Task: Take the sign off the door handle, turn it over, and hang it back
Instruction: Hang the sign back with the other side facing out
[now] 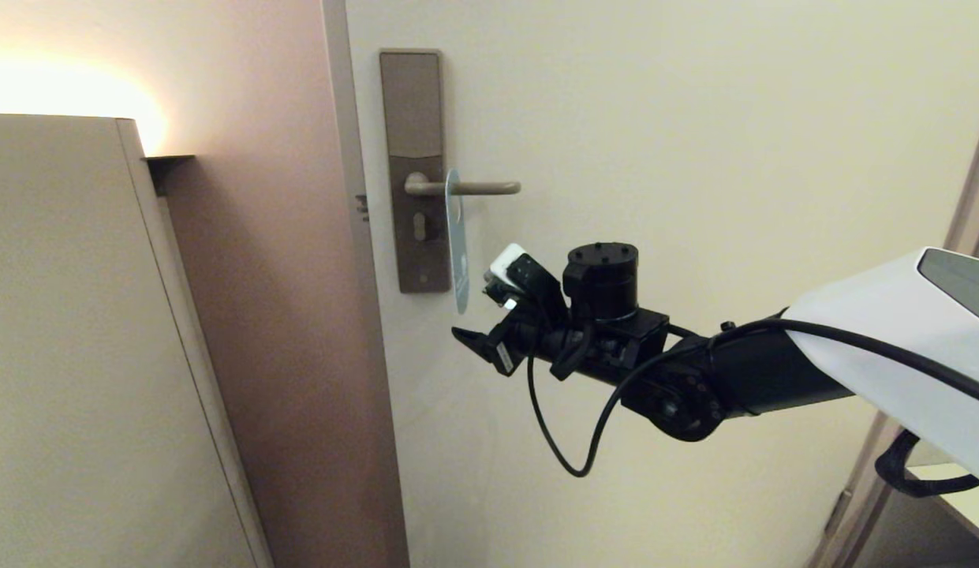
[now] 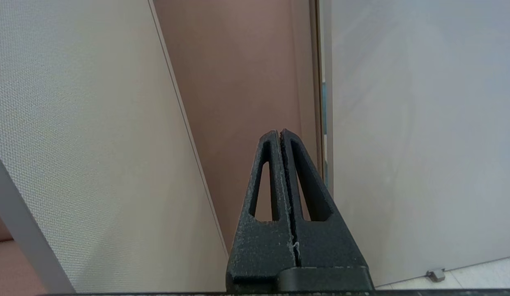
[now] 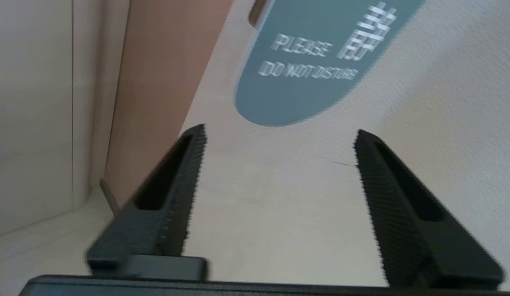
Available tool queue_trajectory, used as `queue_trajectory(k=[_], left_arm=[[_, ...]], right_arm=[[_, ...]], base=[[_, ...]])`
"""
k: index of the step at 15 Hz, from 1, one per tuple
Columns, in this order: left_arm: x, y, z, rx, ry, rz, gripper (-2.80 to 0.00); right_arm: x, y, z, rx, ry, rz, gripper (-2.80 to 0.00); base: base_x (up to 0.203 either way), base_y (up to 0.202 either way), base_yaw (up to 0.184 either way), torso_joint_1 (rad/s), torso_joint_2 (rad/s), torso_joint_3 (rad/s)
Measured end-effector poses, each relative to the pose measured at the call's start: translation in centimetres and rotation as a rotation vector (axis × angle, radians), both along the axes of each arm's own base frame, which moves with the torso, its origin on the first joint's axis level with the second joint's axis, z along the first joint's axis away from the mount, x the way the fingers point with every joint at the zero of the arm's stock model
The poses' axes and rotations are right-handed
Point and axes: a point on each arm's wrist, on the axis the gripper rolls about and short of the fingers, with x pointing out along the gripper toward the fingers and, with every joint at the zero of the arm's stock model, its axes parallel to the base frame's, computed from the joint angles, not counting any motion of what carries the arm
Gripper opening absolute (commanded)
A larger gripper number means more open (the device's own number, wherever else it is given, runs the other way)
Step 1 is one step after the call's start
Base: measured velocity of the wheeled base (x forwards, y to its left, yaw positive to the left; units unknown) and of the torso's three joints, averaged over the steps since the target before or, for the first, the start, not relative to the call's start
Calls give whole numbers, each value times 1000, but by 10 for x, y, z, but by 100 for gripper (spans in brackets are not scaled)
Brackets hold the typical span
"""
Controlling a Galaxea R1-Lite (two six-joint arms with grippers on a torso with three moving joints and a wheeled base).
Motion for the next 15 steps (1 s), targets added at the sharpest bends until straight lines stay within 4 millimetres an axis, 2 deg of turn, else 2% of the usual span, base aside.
queue_trajectory(k=[4,7,10,15], left_arm=[[0,0,0,0,0,0,-280],[0,0,0,0,0,0,-280],[0,0,0,0,0,0,-280],[0,0,0,0,0,0,-280]], right_arm=[[3,-10,10,23,-9,-25,0],[4,-17,25,52,-32,-42,0],[6,-17,38,82,-62,-42,0],[11,-13,46,119,-111,-41,0]], base=[[0,0,0,0,0,0],[0,0,0,0,0,0],[0,0,0,0,0,0],[0,0,0,0,0,0]])
